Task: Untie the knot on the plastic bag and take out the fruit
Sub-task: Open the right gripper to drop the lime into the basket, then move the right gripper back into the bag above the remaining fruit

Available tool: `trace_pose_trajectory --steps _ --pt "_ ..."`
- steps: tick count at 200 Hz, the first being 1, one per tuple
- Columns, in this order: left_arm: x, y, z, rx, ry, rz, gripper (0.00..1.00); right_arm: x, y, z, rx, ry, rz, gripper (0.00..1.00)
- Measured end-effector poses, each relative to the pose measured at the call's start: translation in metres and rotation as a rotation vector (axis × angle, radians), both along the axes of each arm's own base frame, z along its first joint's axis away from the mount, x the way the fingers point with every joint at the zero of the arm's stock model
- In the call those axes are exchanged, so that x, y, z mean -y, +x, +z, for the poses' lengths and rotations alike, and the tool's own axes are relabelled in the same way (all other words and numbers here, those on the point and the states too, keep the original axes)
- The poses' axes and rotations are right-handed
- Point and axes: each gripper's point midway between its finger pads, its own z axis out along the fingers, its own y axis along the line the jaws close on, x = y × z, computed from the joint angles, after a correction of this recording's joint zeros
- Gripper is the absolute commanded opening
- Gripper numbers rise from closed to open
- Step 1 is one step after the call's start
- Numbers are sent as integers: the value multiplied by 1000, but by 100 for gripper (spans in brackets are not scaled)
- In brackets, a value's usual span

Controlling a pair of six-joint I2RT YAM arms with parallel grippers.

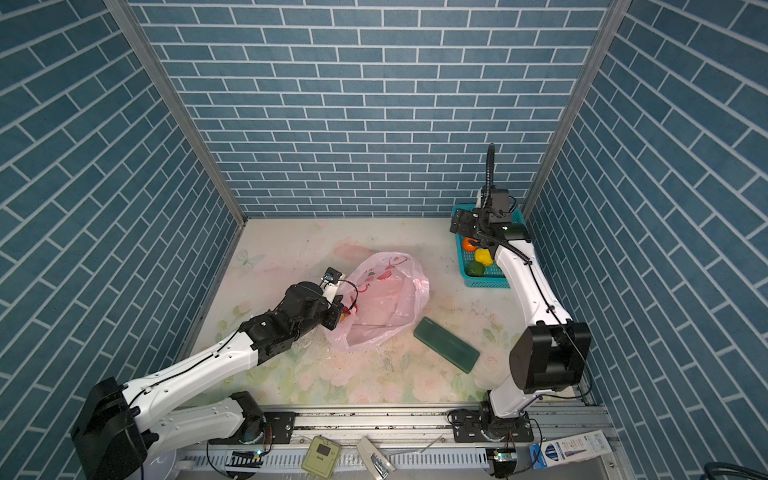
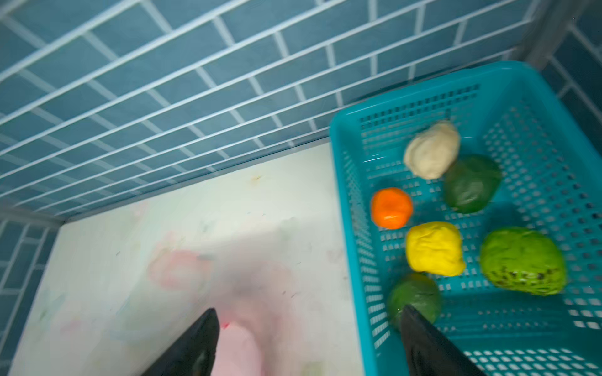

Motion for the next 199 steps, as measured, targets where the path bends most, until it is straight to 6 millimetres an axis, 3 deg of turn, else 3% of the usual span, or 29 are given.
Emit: trace_pose_trajectory --steps 23,64,95,118,145,199 --pt "2 0 3 5 4 -16 0 -50 -42 16 -15 30 150 86" --pt "5 0 8 10 5 -42 0 -121 -106 21 -90 37 373 86" --pt "6 -1 8 8 9 -52 0 -167 -148 31 -110 43 518 86" --pt "7 -1 8 6 9 -55 0 -193 -171 27 -132 35 598 85" --pt "7 -1 7 6 10 -62 0 -204 -178 3 -184 18 614 83" --pt "8 -1 7 7 11 -68 0 -188 -170 -94 -328 -146 526 83"
